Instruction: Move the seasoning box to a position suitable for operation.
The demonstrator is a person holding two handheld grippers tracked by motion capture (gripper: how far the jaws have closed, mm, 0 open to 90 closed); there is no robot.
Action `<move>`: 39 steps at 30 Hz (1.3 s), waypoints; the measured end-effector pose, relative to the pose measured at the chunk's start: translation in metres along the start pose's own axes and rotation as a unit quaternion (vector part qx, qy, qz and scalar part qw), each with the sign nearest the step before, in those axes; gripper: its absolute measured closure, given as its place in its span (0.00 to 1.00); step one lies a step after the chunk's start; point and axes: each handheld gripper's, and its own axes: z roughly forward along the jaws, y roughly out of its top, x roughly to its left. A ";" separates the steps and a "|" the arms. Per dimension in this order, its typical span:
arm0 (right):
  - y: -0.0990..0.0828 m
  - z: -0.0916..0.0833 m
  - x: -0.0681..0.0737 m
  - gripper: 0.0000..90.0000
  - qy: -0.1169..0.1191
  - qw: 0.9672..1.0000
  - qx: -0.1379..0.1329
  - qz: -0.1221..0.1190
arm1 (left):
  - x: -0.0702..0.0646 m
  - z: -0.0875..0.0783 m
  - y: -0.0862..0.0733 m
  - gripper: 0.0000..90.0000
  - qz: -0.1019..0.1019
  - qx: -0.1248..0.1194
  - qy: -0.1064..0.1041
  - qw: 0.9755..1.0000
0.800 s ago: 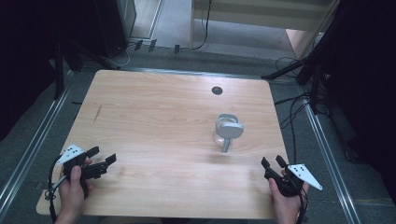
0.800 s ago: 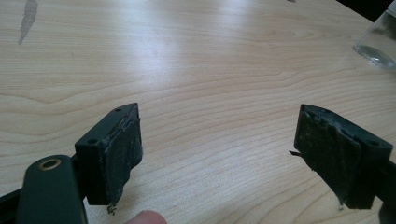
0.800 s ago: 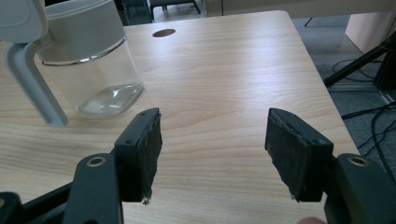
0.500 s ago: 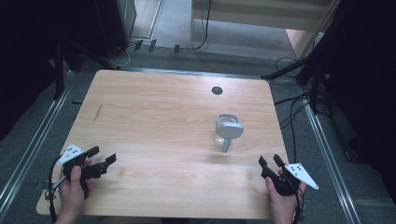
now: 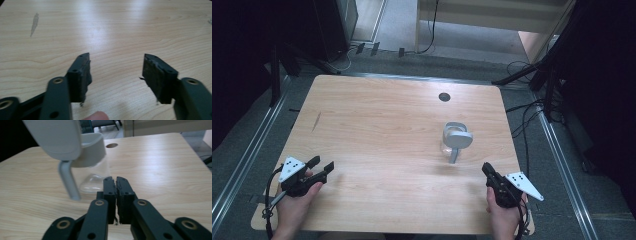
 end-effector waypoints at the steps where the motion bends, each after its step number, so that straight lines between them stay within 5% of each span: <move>1: 0.000 0.000 0.000 1.00 0.000 1.000 0.000 0.000 | 0.000 0.000 0.000 0.51 0.001 0.000 -0.001 1.000; 2: 0.001 0.001 0.006 1.00 0.009 1.000 0.002 -0.002 | 0.000 0.000 0.000 0.60 0.001 -0.001 -0.002 1.000; 11: 0.000 0.030 0.032 1.00 0.032 0.998 0.038 -0.026 | -0.001 0.001 0.000 0.91 0.004 0.012 -0.016 1.000; 18: -0.001 0.058 0.044 1.00 -0.014 0.998 0.056 -0.017 | -0.001 0.001 0.000 0.98 0.010 0.014 -0.028 0.999; 22: -0.003 0.068 0.056 1.00 -0.018 0.998 0.060 -0.011 | -0.001 0.000 0.000 0.99 0.010 0.015 -0.033 0.999; 31: -0.005 0.082 0.088 1.00 -0.001 0.999 0.050 0.002 | -0.002 0.001 0.001 0.98 0.013 0.020 -0.039 0.999; 39: -0.006 0.098 0.117 0.98 0.038 0.998 0.045 0.003 | -0.007 0.000 0.002 0.99 0.019 0.026 -0.027 0.999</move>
